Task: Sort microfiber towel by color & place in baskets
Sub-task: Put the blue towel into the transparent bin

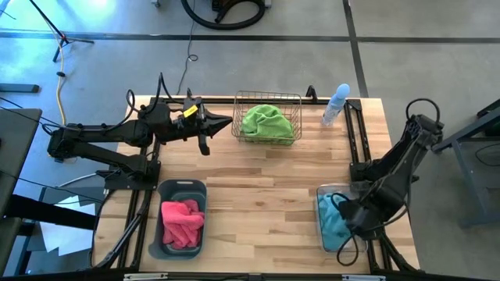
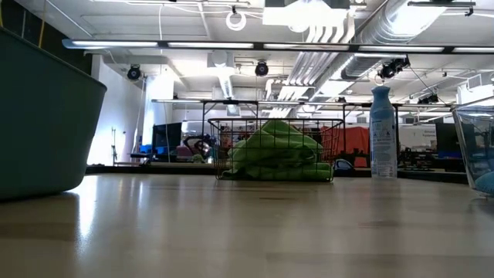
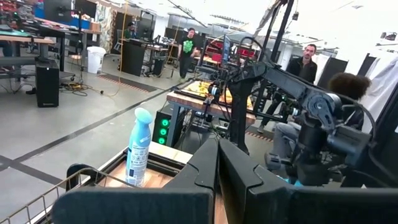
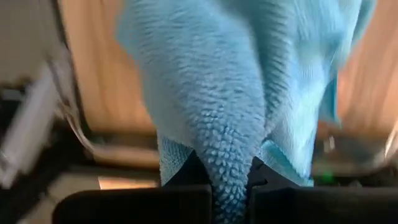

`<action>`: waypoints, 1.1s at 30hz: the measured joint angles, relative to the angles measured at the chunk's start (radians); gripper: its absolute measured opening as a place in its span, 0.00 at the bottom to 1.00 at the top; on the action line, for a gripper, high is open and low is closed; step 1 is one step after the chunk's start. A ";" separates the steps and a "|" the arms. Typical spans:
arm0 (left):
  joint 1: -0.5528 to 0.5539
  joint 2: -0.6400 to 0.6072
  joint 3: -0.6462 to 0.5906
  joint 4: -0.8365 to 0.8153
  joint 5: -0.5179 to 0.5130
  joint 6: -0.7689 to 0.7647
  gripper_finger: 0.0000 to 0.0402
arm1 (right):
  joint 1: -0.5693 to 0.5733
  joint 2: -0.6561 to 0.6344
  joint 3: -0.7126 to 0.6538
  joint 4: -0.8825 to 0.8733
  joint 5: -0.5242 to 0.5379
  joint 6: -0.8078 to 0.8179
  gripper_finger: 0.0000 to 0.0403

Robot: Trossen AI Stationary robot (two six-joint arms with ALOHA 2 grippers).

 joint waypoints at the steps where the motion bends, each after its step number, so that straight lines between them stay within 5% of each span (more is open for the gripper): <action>1: 0.000 0.000 0.000 0.000 0.000 0.000 0.00 | 0.000 0.007 0.000 -0.029 -0.029 -0.005 0.00; 10: 0.000 0.000 0.000 0.000 -0.001 0.001 0.00 | -0.017 0.006 0.031 -0.128 -0.098 -0.079 0.00; 23: 0.000 0.000 0.000 -0.002 -0.001 0.002 0.00 | -0.185 0.123 0.032 -0.066 -0.018 -0.303 0.00; 33: 0.000 0.000 0.000 -0.002 -0.001 0.002 0.00 | -0.188 0.196 -0.044 0.172 0.025 -0.300 0.00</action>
